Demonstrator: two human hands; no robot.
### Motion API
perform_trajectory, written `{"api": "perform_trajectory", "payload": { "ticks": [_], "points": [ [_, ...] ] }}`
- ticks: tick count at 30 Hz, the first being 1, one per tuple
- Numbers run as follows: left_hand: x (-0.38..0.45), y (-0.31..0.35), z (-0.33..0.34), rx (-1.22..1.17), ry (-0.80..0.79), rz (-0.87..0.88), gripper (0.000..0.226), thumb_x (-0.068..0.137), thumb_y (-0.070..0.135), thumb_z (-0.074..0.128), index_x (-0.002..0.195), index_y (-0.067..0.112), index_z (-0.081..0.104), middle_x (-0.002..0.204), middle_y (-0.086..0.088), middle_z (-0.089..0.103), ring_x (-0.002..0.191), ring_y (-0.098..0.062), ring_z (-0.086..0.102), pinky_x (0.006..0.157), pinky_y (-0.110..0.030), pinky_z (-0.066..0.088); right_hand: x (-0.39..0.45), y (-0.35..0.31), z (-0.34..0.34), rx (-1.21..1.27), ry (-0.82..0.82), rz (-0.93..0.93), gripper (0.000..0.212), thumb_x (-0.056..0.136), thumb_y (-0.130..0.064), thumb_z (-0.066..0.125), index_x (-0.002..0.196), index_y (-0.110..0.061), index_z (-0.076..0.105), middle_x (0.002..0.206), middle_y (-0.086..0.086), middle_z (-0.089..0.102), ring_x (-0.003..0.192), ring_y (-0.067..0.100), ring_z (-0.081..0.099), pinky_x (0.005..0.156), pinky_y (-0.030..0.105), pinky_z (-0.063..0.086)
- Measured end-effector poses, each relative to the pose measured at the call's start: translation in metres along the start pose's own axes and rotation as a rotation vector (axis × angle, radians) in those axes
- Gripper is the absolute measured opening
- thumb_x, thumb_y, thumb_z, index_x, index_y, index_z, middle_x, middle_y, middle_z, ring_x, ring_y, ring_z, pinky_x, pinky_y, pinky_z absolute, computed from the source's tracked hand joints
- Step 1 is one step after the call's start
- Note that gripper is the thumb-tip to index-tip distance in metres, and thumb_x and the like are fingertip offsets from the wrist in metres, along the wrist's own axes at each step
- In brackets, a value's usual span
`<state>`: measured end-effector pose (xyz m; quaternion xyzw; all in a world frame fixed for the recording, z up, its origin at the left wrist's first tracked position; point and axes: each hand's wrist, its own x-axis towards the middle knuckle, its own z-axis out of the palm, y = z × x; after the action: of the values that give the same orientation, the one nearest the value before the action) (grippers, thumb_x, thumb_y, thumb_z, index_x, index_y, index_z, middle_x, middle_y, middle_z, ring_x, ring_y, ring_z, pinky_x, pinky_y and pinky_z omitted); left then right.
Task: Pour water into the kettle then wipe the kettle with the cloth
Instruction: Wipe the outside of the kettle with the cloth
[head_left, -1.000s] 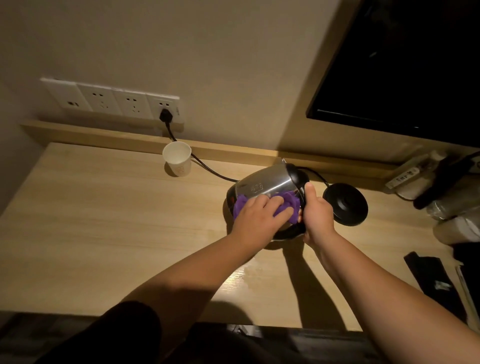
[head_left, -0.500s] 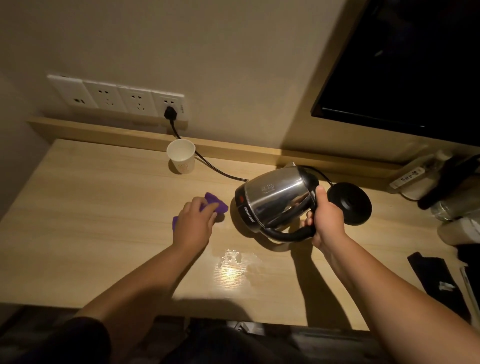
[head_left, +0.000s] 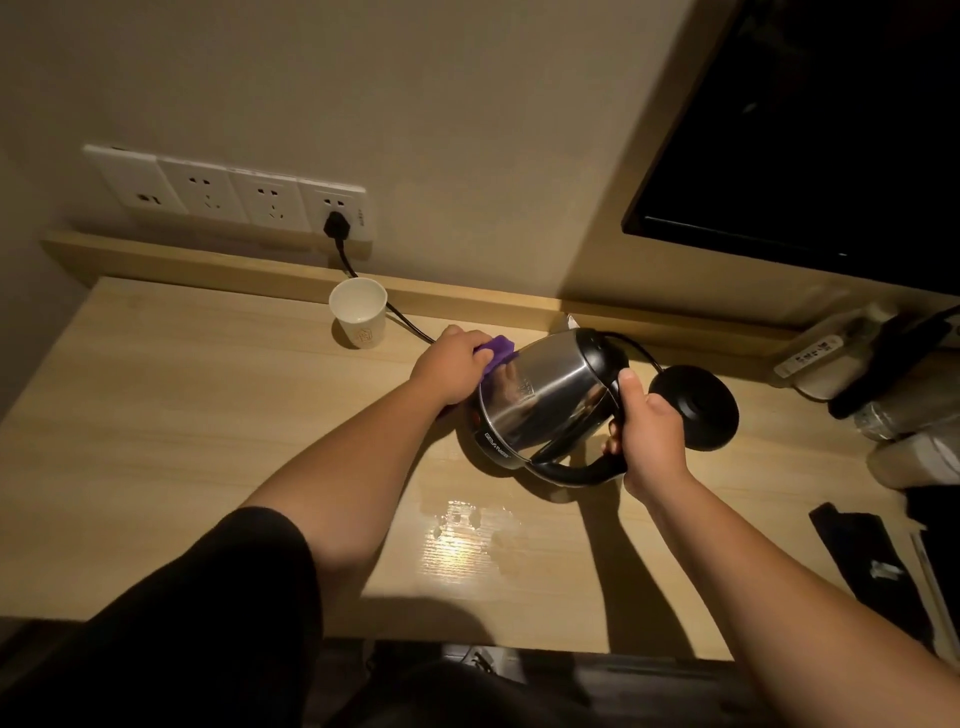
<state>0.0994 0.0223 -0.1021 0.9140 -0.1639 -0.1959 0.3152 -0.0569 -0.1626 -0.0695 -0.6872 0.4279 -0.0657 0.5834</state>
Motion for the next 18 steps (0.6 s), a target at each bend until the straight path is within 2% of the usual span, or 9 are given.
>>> {"api": "perform_trajectory", "payload": {
  "ticks": [1, 3, 6, 12, 18],
  "points": [
    [0.003, -0.001, 0.001, 0.01, -0.015, -0.005, 0.036, 0.101, 0.031, 0.04, 0.134, 0.022, 0.053, 0.128, -0.008, 0.046, 0.105, -0.026, 0.054, 0.088, -0.034, 0.041, 0.0, 0.0, 0.0, -0.004, -0.001, -0.003, 0.07, 0.071, -0.075, 0.053, 0.092, -0.008, 0.059, 0.073, 0.01, 0.051, 0.07, 0.026, 0.052, 0.07, 0.043, 0.048],
    [0.006, -0.004, 0.004, 0.007, -0.035, -0.011, 0.036, 0.102, 0.031, 0.039, 0.134, 0.022, 0.053, 0.129, -0.008, 0.047, 0.107, -0.026, 0.053, 0.088, -0.033, 0.039, 0.0, 0.001, 0.0, -0.005, 0.004, -0.014, 0.064, 0.078, -0.07, 0.054, 0.091, -0.008, 0.059, 0.071, 0.009, 0.051, 0.069, 0.026, 0.052, 0.069, 0.043, 0.048],
    [0.008, -0.008, 0.005, -0.04, -0.062, 0.015, 0.034, 0.101, 0.028, 0.041, 0.13, 0.019, 0.057, 0.122, -0.006, 0.054, 0.101, -0.022, 0.053, 0.085, -0.032, 0.039, 0.002, 0.004, -0.003, 0.001, 0.007, -0.027, 0.054, 0.088, -0.061, 0.054, 0.091, -0.008, 0.058, 0.065, 0.006, 0.05, 0.062, 0.024, 0.051, 0.066, 0.041, 0.048],
    [0.018, -0.008, 0.001, -0.056, -0.151, 0.049, 0.026, 0.1, 0.027, 0.045, 0.12, 0.021, 0.061, 0.111, 0.0, 0.063, 0.097, -0.018, 0.056, 0.081, -0.033, 0.042, 0.001, 0.005, -0.004, 0.004, -0.017, -0.065, 0.045, 0.093, -0.054, 0.054, 0.089, -0.009, 0.055, 0.061, 0.005, 0.049, 0.054, 0.02, 0.049, 0.063, 0.039, 0.047],
    [0.009, -0.01, 0.015, -0.127, -0.059, 0.056, 0.032, 0.102, 0.028, 0.04, 0.129, 0.022, 0.056, 0.123, -0.003, 0.048, 0.103, -0.017, 0.05, 0.09, -0.029, 0.038, 0.003, 0.009, -0.004, 0.042, 0.034, -0.045, 0.044, 0.092, -0.054, 0.057, 0.085, -0.011, 0.055, 0.057, 0.001, 0.049, 0.052, 0.018, 0.048, 0.062, 0.038, 0.046]
  ]
}}
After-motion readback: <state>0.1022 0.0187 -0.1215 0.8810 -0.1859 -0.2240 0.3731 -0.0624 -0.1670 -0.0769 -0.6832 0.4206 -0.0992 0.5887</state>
